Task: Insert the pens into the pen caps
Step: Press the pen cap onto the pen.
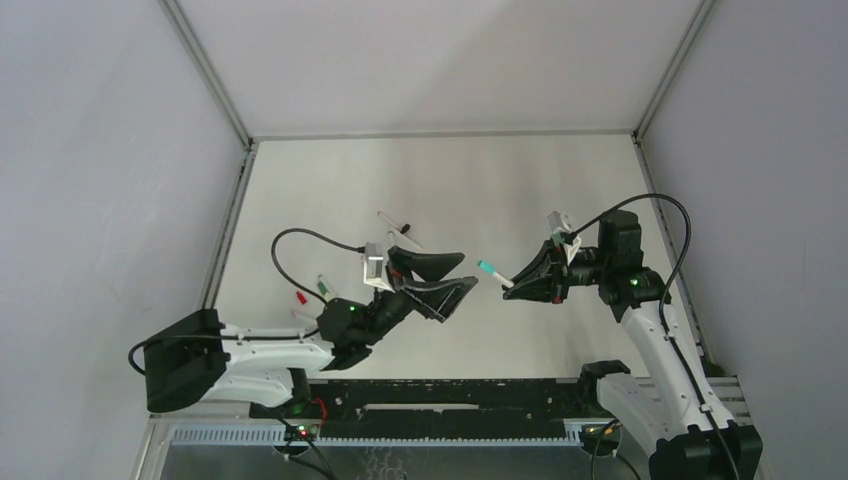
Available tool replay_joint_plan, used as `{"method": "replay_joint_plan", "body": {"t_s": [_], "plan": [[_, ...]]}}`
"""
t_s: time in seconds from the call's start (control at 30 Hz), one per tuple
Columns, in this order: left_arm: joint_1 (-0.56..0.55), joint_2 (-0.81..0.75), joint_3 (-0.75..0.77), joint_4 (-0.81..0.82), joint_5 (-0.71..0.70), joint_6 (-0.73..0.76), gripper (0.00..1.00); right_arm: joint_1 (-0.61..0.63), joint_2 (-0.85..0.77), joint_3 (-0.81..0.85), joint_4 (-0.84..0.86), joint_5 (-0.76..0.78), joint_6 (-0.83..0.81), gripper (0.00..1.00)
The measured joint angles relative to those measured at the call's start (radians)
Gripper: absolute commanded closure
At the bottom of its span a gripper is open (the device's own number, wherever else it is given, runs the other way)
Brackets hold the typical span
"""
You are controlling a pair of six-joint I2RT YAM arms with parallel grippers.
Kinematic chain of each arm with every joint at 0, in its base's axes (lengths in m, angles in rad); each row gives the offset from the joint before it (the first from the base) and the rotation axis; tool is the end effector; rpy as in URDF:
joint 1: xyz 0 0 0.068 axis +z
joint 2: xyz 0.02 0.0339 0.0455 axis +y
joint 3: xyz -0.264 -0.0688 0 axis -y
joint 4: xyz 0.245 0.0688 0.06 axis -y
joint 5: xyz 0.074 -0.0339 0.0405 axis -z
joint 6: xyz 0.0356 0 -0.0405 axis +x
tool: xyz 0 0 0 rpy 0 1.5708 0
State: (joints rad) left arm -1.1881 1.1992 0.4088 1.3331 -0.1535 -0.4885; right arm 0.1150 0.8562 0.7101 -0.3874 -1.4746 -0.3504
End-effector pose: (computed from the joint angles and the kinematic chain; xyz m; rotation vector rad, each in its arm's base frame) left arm 0.0919 -0.2138 0.2840 0.2432 1.1168 -1.4329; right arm 0.1596 0.0541 0.2972 -1.1774 1.3673 1.3374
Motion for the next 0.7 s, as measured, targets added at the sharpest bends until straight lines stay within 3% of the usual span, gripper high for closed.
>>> {"method": "replay_joint_plan", "body": {"t_s": [0.23,0.7], "plan": [[0.0,0.05,0.037,0.019,-0.026,-0.031,0.41,0.01,0.007,0.0,0.006,0.01,0.002,1.0],[0.0,0.143,0.089,0.004,-0.085,-0.114,0.53,0.012,0.013,0.0,0.016,0.035,0.018,1.0]]}}
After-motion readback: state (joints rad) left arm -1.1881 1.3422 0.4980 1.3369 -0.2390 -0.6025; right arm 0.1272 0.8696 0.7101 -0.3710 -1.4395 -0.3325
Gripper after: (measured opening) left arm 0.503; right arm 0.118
